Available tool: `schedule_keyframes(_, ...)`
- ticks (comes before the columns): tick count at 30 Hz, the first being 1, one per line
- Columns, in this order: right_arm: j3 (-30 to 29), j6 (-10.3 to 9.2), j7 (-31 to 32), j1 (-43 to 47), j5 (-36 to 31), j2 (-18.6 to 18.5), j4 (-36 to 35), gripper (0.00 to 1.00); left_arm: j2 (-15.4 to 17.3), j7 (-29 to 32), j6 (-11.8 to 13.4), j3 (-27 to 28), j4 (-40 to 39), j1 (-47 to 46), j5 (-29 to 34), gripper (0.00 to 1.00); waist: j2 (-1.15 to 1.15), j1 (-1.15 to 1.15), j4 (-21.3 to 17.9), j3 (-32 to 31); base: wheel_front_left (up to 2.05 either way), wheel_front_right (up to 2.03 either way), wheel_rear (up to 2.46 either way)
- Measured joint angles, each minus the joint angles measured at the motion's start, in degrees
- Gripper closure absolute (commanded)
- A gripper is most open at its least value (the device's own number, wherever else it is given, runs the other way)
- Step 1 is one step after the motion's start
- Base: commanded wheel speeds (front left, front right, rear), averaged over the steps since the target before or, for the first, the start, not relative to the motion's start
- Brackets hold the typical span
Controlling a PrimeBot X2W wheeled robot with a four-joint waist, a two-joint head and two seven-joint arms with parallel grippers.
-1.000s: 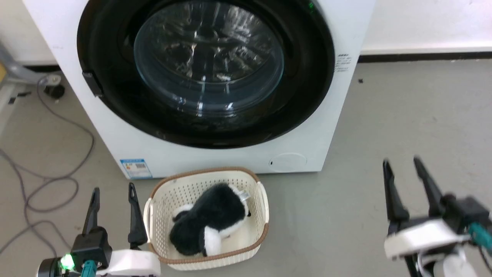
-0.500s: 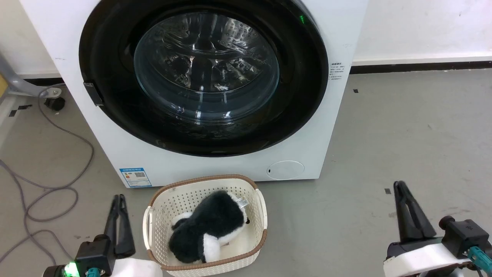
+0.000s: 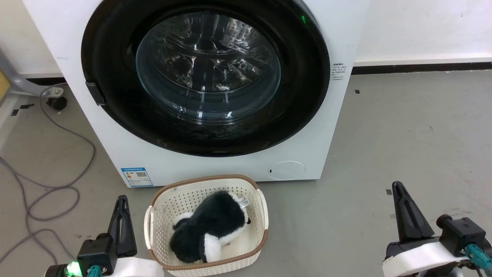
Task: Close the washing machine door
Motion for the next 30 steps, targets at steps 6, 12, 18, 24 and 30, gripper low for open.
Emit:
schedule_keyframes(6,0.1,0.0,0.6,0.0,-0.3,0.0,-0.3,1.0,0.0,0.6,-0.5,-0.1,0.0,0.0,0.0,1.0,0.0,0.0,0.2,0.0,0.0,0.0,0.0)
schedule_keyframes(12,0.2,0.0,1.5,0.0,-0.6,0.0,-0.7,1.0,0.0,1.5,-0.9,-0.2,-0.1,0.0,0.1,1.0,0.0,0.0,0.4,-0.1,0.0,0.0,0.0)
schedule_keyframes(18,0.2,0.0,2.1,0.0,-1.0,0.0,-1.0,1.0,0.0,2.1,-1.1,-0.2,-0.1,-0.1,0.1,1.0,0.0,0.0,0.7,-0.1,0.0,0.0,0.0)
schedule_keyframes(24,0.3,0.0,3.0,0.0,-1.9,0.0,-1.4,1.0,0.0,2.8,-1.6,-0.3,-0.1,-0.2,0.1,1.0,0.0,0.0,0.9,-0.1,0.0,0.0,0.0)
schedule_keyframes(30,0.4,0.0,3.5,0.0,-2.1,0.0,-1.7,1.0,0.0,3.5,-2.0,-0.4,-0.2,-0.5,0.5,1.0,0.0,0.0,1.1,-0.1,0.0,0.0,0.0)
